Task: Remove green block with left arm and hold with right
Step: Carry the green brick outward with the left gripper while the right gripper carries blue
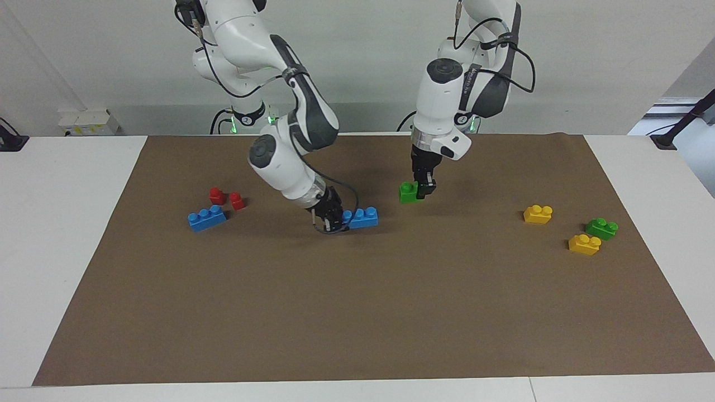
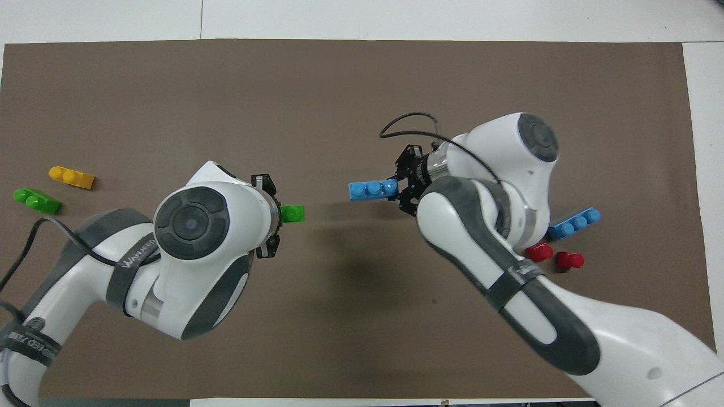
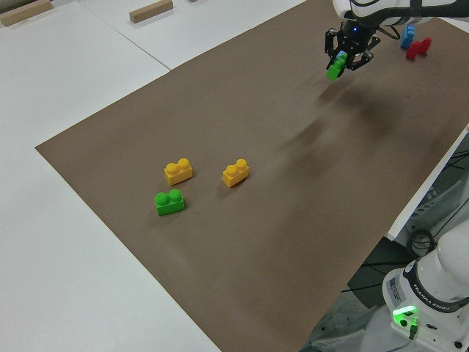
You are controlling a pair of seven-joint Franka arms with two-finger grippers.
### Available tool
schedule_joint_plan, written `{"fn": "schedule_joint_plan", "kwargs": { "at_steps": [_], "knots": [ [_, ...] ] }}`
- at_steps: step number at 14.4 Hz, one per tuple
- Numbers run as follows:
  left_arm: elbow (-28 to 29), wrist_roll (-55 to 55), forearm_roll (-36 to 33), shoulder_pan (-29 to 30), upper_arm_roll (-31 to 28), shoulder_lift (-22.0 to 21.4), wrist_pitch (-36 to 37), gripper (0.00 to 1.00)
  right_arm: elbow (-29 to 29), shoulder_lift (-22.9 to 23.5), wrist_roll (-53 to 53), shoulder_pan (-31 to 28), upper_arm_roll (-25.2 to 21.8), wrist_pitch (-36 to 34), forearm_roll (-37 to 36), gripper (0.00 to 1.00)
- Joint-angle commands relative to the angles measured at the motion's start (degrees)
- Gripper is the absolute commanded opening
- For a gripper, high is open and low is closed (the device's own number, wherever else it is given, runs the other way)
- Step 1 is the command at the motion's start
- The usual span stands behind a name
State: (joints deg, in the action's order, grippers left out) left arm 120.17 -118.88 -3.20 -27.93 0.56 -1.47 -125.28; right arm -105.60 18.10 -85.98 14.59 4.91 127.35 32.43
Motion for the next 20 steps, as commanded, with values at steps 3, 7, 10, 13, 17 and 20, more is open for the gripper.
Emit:
{"fn": "schedule_joint_plan", "kwargs": {
  "at_steps": [3, 7, 10, 13, 17, 20],
  "knots": [
    [-2.3, 22.9, 6.3, 13.7, 0.2, -2.4, 5.2, 0.00, 0.1, -1.9, 20.8, -14.3, 0.5, -8.6, -4.3, 0.00],
    [-3.5, 41.4, 8.6, 22.9, 0.1, -2.1, 6.0, 0.00, -1.4, -2.0, 24.4, -20.9, 0.4, -10.6, -7.5, 0.00],
    [-3.4, 54.9, 9.3, 26.7, 0.1, -1.5, 5.6, 0.00, -4.2, -1.4, 30.6, -24.0, 0.5, -9.0, -8.3, 0.00],
    [-3.4, 64.9, 9.6, 28.8, 0.1, 1.1, 4.4, 0.00, -6.9, -0.2, 32.1, -24.7, 0.5, -4.9, -8.3, 0.00],
    [-3.7, 67.5, 9.5, 30.2, 0.1, 7.2, -2.3, 0.00, -8.9, -0.2, 34.5, -25.9, 0.5, -3.5, -8.0, 0.00],
    [-5.4, 69.1, 9.5, 31.9, 0.1, 11.2, -6.3, 0.00, -9.0, -0.2, 36.5, -26.2, 0.5, -3.5, -8.0, 0.00]
  ]
}}
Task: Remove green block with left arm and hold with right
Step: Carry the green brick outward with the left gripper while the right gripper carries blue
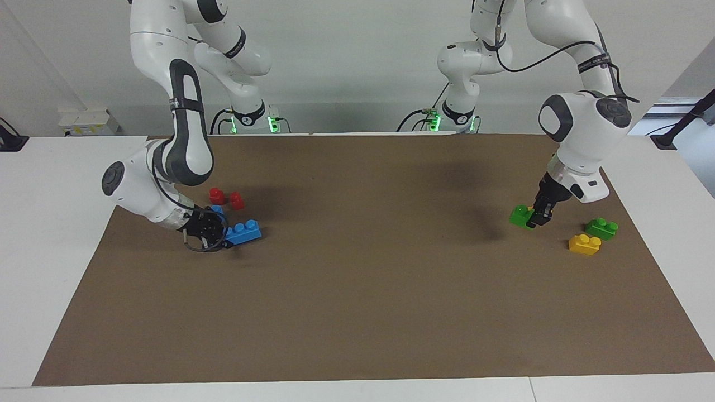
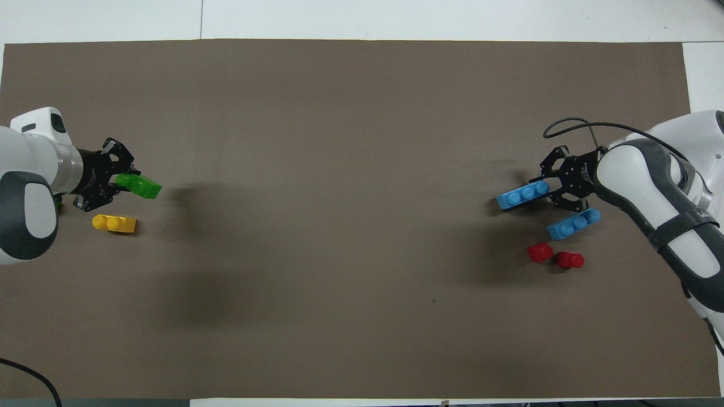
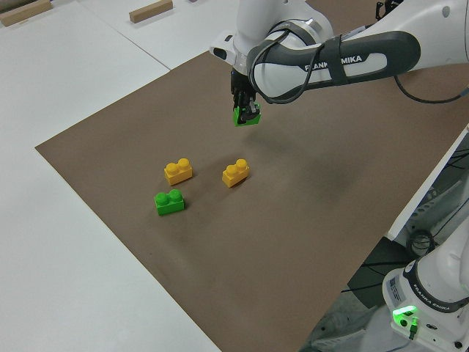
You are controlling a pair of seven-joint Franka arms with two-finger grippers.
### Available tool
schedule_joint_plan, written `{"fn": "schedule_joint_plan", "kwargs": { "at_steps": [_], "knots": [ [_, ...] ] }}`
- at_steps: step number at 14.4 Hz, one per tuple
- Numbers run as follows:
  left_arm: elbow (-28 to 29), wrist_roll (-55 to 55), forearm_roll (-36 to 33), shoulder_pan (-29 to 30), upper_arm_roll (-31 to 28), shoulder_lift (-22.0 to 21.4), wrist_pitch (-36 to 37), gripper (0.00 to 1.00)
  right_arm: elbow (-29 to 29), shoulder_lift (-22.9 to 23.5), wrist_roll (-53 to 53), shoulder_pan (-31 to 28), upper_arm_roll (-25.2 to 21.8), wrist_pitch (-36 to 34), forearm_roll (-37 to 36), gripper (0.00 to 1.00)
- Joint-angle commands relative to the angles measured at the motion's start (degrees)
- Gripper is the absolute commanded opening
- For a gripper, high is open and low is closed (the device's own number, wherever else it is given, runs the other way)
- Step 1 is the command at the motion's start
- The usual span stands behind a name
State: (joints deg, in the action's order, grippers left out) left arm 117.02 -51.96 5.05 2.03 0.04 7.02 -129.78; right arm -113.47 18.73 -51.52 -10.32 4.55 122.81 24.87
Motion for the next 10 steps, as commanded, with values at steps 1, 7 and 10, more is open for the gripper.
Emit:
{"fn": "schedule_joint_plan", "kwargs": {
  "at_steps": [1, 7, 10],
  "knots": [
    [-3.8, 2.1, 1.3, 2.0, 0.6, 4.7, -2.3, 0.00, -1.1, -0.8, 2.3, -1.9, 0.8, 1.0, -0.4, 0.00],
    [-10.6, 1.6, 1.3, 3.9, 0.6, 14.0, -4.7, 0.00, -3.7, -1.1, 2.2, -1.4, 1.0, 5.9, 0.1, 0.00],
    [-12.7, 1.5, 1.3, 4.0, 0.6, 16.8, -5.9, 0.00, -3.8, -0.9, 2.2, -1.2, 1.0, 6.0, 0.1, 0.00]
  ]
}}
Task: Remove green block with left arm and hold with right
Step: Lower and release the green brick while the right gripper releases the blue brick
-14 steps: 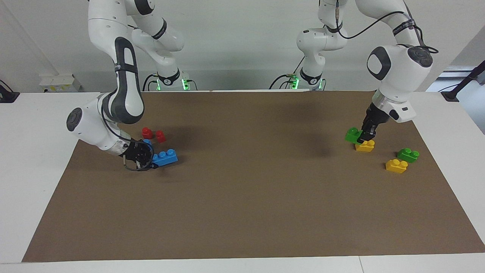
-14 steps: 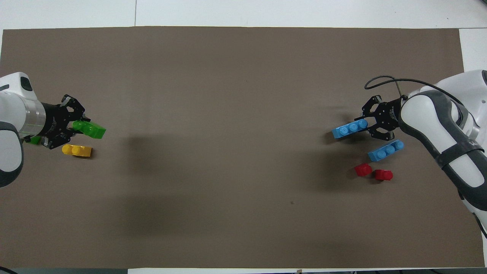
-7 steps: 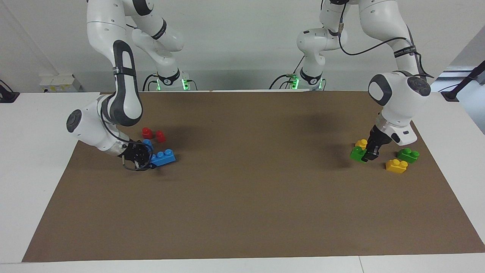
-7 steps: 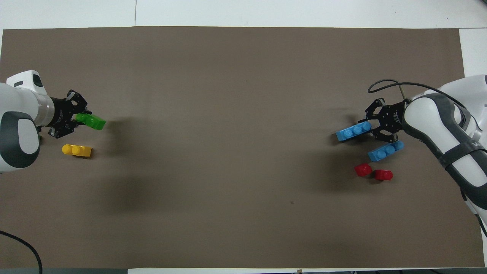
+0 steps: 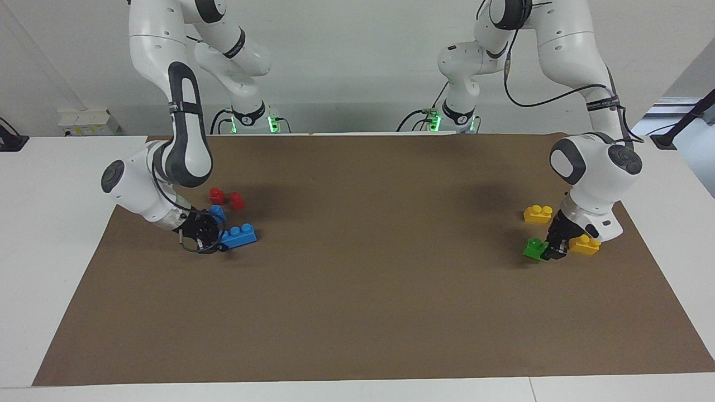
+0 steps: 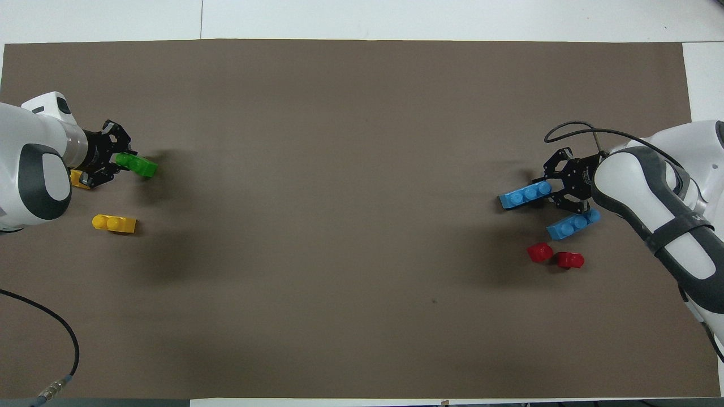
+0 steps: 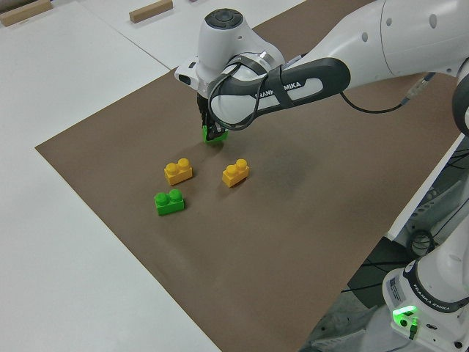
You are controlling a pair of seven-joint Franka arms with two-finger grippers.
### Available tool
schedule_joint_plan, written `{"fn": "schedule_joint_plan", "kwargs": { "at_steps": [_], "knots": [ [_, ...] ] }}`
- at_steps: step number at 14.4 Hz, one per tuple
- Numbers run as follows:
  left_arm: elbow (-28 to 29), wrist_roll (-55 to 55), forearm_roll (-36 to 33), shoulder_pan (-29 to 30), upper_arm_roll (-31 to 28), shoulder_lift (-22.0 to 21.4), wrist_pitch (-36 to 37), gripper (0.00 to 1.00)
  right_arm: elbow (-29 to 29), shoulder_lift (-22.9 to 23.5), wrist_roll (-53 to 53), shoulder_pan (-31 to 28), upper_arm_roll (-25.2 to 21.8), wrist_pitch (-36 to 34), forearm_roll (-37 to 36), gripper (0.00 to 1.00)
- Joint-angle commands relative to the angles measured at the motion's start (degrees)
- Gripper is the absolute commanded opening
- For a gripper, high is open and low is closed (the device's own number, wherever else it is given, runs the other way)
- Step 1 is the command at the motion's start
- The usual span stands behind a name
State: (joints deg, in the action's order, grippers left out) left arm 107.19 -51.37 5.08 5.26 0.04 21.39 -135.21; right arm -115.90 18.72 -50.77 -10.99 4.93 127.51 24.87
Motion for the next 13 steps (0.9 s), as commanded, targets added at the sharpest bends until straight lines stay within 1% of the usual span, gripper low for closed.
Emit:
{"fn": "schedule_joint_plan", "kwargs": {
  "at_steps": [1, 2, 3, 4, 5, 6, 10, 11, 13],
  "knots": [
    [-3.9, 0.9, 1.2, 0.8, 0.6, 3.4, -0.6, 0.00, -1.2, -0.9, 1.4, -0.6, 0.6, 0.9, 0.1, 0.07],
    [-4.0, 0.9, 1.2, 0.8, 0.6, 3.7, -0.9, 0.00, -1.1, -0.9, 1.4, -0.5, 0.6, 0.9, 0.1, 0.29],
    [-3.7, 1.0, 1.1, 0.8, 0.6, 3.7, -1.5, 0.00, -0.6, -0.9, 1.1, -0.3, 0.6, 0.5, 0.1, 0.59],
    [-3.4, 1.5, 0.7, 0.8, 0.6, 3.7, -2.4, 0.00, -0.6, -1.2, 0.5, -0.3, 0.6, 0.0, 0.1, 0.84],
    [-3.2, 1.5, 0.6, 0.6, 0.5, 3.7, -3.2, 0.09, 0.0, -1.5, -0.5, -0.3, 0.6, -1.2, 0.1, 0.94],
    [-3.1, 1.6, 0.6, 0.6, 0.5, 3.7, -3.4, 0.99, 1.2, -1.7, -1.1, -0.3, 0.6, -2.6, 0.1, 0.99],
    [-3.5, 1.7, 0.5, 0.5, 0.5, 3.7, -3.4, 1.00, 6.3, -3.0, -3.0, -0.2, 0.6, -9.6, -0.2, 1.00],
    [-3.6, 1.9, 0.2, 0.4, 0.5, 3.7, -3.4, 1.00, 6.8, -4.0, -3.4, 0.0, 0.6, -10.4, -0.5, 1.00],
    [-4.0, 5.6, -1.2, 0.5, 0.5, 3.3, -2.6, 1.00, 8.0, -6.6, -3.5, 1.4, 0.5, -13.0, -1.1, 1.00]
  ]
}}
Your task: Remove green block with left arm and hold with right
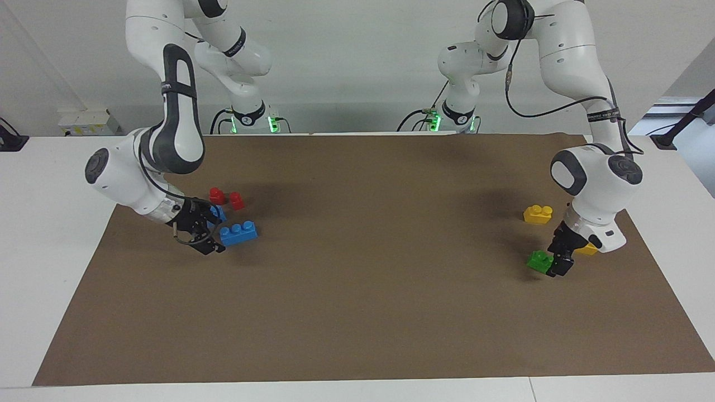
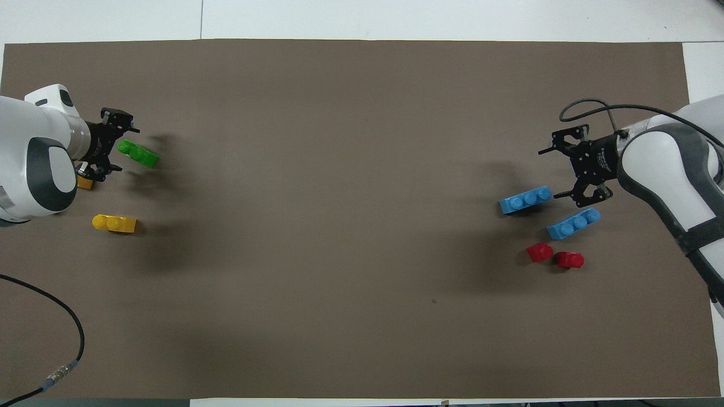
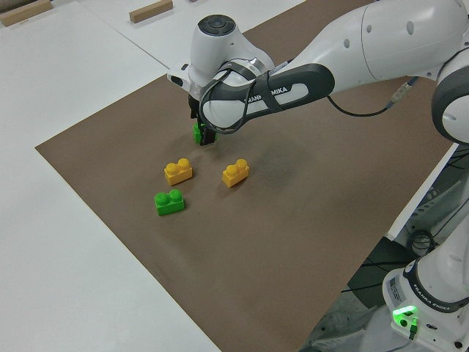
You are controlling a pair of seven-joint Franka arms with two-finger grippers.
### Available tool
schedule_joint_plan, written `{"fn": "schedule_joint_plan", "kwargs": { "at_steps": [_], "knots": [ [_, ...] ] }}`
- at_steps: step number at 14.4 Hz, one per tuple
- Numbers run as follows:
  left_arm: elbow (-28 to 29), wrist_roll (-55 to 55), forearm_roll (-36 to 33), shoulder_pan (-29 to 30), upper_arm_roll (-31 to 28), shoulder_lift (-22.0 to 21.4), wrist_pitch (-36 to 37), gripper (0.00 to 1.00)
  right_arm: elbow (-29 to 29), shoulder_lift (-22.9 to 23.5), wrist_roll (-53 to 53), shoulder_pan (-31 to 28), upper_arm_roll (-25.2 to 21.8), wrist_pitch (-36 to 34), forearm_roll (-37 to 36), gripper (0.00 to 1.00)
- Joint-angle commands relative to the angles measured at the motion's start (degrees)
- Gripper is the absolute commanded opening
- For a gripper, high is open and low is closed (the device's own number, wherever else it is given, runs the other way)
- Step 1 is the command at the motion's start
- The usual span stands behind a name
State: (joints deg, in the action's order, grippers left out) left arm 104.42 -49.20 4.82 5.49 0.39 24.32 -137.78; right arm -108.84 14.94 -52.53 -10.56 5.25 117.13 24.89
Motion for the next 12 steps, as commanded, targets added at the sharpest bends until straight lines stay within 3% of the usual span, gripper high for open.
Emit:
{"fn": "schedule_joint_plan", "kwargs": {
  "at_steps": [1, 3, 6, 12],
  "knots": [
    [-1.2, 5.2, -1.0, 0.4, 0.2, -0.1, 0.2, 1.00, 1.9, -4.2, -1.0, 1.1, 0.3, -3.8, -3.0, 1.00],
    [-1.2, 8.1, -1.0, 0.3, 0.1, -1.6, 1.2, 1.00, 4.3, -5.7, 1.2, 1.2, 0.9, -6.5, -9.1, 1.00],
    [-1.2, 11.3, -1.0, -0.3, 0.2, -5.2, 4.7, 1.00, 7.2, -8.3, 11.8, 3.3, 0.8, -10.8, -12.7, 1.00],
    [-3.0, 21.5, -1.1, -0.5, 1.1, -13.9, 18.8, 1.00, 8.7, -16.7, 37.6, 3.5, 1.0, -17.6, -19.1, 1.00]
  ]
}}
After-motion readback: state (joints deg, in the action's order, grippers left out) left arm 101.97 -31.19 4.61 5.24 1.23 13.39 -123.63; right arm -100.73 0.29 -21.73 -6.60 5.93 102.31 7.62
